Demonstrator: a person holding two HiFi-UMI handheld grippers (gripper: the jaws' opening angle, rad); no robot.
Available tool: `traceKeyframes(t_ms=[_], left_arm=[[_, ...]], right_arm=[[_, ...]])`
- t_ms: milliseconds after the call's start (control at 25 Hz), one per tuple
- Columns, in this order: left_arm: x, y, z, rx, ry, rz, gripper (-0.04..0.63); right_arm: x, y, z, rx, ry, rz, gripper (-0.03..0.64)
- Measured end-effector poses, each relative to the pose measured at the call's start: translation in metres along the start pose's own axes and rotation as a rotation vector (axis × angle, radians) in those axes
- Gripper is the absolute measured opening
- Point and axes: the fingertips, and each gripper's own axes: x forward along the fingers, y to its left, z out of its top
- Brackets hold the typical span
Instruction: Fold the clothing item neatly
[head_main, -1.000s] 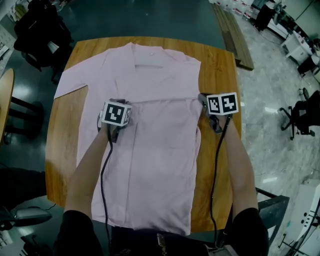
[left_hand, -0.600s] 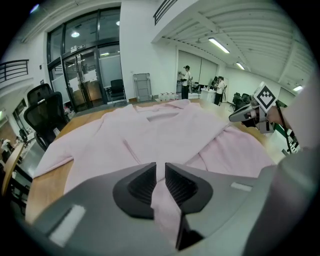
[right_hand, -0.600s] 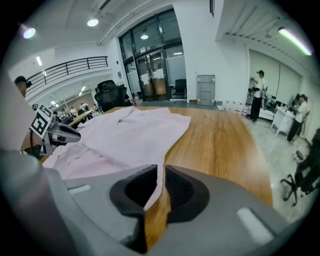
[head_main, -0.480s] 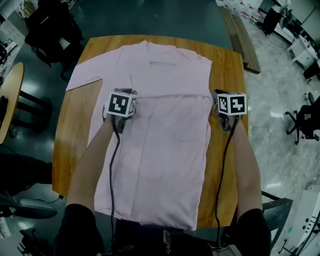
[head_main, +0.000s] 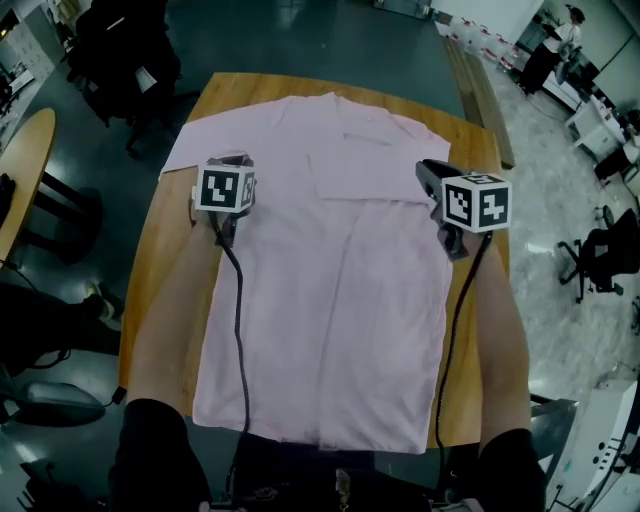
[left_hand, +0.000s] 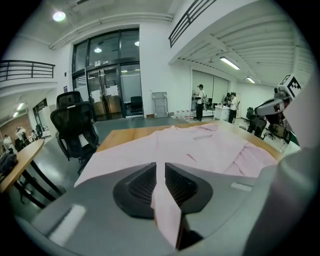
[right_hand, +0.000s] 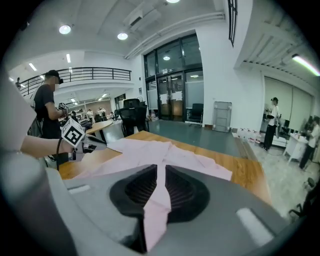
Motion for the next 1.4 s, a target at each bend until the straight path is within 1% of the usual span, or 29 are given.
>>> traceKeyframes(t_ms=[160,320,520,680,760,800,880,1000,1040,1080,1120,1240,1280,1360,1400], left_arm=[[-0.005,0.067,-0.018,-0.045,-0.013,0.023,0.066],[-0.007,0.130,-0.036,-0.093,-0.004,0.038,0.078],[0.004,0.193,-0.058,-0.124,0.002,0.066,0.095],[0.020,0.234,-0.070,-0.140,0.001,0.093,0.161],[0.032,0.251,-0.075,-0.144,0.003,0.109,0.175],[0.038,0.257,-0.076,-0.153,0.002,0.113,0.179],[0.048,0.267,-0.079,-0.195,-0.006,0.106,0.191],[0.062,0.269,-0.088,-0.256,0.014,0.059,0.193],[0.067,0.267,-0.093,-0.267,0.028,0.038,0.190],[0.071,0.264,-0.096,-0.273,0.035,0.020,0.162],[0.073,0.262,-0.098,-0.274,0.034,0.011,0.149],[0.072,0.262,-0.099,-0.245,0.036,0.013,0.142],[0.071,0.263,-0.099,-0.234,0.043,0.017,0.124],[0.068,0.266,-0.098,-0.211,0.052,0.027,0.041],[0.066,0.266,-0.095,-0.199,0.050,0.032,0.038]], right_arm=[[0.029,0.067,0.027,-0.019,0.003,0.048,0.041],[0.072,0.127,0.035,-0.010,0.024,0.088,0.041],[0.130,0.200,0.023,0.010,0.065,0.156,0.041],[0.160,0.259,0.011,0.034,0.093,0.221,0.041],[0.169,0.277,0.002,0.032,0.109,0.241,0.041],[0.172,0.282,-0.004,0.024,0.120,0.245,0.041],[0.175,0.287,-0.015,0.005,0.143,0.246,0.041],[0.178,0.281,-0.024,-0.002,0.161,0.233,0.041],[0.179,0.278,-0.024,0.000,0.162,0.226,0.041],[0.179,0.274,-0.024,0.000,0.162,0.217,0.041],[0.179,0.271,-0.024,-0.001,0.161,0.208,0.041],[0.179,0.269,-0.022,0.001,0.158,0.200,0.040],[0.179,0.270,-0.021,0.003,0.158,0.202,0.040],[0.179,0.272,-0.021,0.003,0.162,0.208,0.040],[0.179,0.273,-0.022,0.002,0.163,0.211,0.040]])
